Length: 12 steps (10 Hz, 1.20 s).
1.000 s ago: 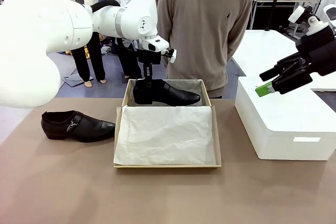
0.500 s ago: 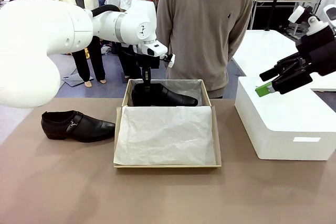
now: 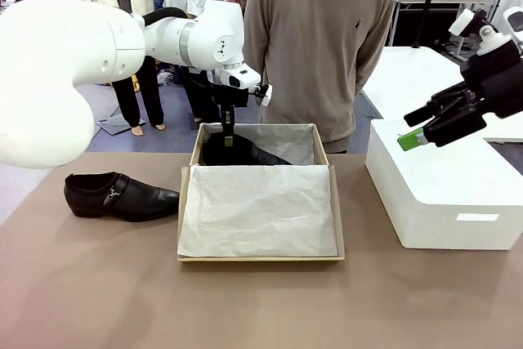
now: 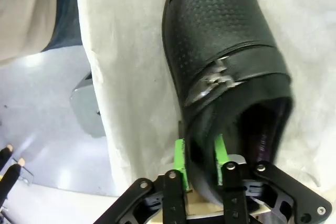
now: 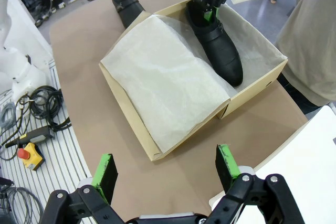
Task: Pack the shoes into the box.
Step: Place one shoe of the Shoes into the Shoes Box, then place the other shoe of the Shoes into the Shoes Box.
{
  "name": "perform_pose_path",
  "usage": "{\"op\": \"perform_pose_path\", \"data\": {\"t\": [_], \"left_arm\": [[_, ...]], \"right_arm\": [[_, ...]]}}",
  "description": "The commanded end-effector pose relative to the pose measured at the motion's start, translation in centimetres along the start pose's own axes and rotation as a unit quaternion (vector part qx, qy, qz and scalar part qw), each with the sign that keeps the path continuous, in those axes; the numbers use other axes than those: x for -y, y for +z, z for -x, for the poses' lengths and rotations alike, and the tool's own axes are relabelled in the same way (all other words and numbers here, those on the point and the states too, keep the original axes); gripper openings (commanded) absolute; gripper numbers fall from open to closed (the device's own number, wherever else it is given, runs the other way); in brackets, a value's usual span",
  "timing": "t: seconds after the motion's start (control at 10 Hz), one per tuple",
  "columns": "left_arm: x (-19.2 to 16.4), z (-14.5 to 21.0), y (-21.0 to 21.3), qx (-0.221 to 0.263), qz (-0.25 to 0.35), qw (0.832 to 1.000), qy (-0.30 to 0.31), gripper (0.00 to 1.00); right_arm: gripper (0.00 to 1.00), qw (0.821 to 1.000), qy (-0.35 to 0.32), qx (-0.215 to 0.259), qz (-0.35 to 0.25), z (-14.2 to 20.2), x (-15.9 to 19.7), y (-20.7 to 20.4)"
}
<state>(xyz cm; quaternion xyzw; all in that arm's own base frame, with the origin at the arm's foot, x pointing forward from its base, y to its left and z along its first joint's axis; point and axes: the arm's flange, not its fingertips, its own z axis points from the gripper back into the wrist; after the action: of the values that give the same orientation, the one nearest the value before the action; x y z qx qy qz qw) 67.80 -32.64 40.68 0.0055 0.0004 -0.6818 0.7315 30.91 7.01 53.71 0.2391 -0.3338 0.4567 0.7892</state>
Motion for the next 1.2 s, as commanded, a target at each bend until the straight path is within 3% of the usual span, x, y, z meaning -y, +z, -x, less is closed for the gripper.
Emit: {"op": "perform_pose_path", "data": {"t": [0.0,0.1,0.2,0.7,0.8,1.1], "left_arm": [[0.5,0.5,1.0,-0.005,-0.008,1.0,-0.001,0.76],[0.5,0.5,1.7,-0.003,-0.007,1.0,0.003,0.95],[0.5,0.7,2.9,-0.005,-0.004,1.0,0.008,1.0],[0.6,3.9,9.0,0.001,-0.013,0.999,0.037,1.0],[0.9,2.4,7.3,-0.002,-0.009,1.0,0.015,1.0],[0.9,2.4,7.3,-0.002,-0.009,1.0,0.015,1.0]], "right_arm": [[1.0,1.0,0.01,0.013,-0.01,-0.2,0.3,-0.2],[1.0,1.0,0.01,0.013,-0.01,-0.2,0.3,-0.2],[1.0,1.0,0.01,0.013,-0.01,-0.2,0.3,-0.2],[1.0,1.0,0.01,0.013,-0.01,-0.2,0.3,-0.2],[1.0,1.0,0.01,0.013,-0.01,-0.2,0.3,-0.2],[1.0,1.0,0.01,0.013,-0.01,-0.2,0.3,-0.2]]}}
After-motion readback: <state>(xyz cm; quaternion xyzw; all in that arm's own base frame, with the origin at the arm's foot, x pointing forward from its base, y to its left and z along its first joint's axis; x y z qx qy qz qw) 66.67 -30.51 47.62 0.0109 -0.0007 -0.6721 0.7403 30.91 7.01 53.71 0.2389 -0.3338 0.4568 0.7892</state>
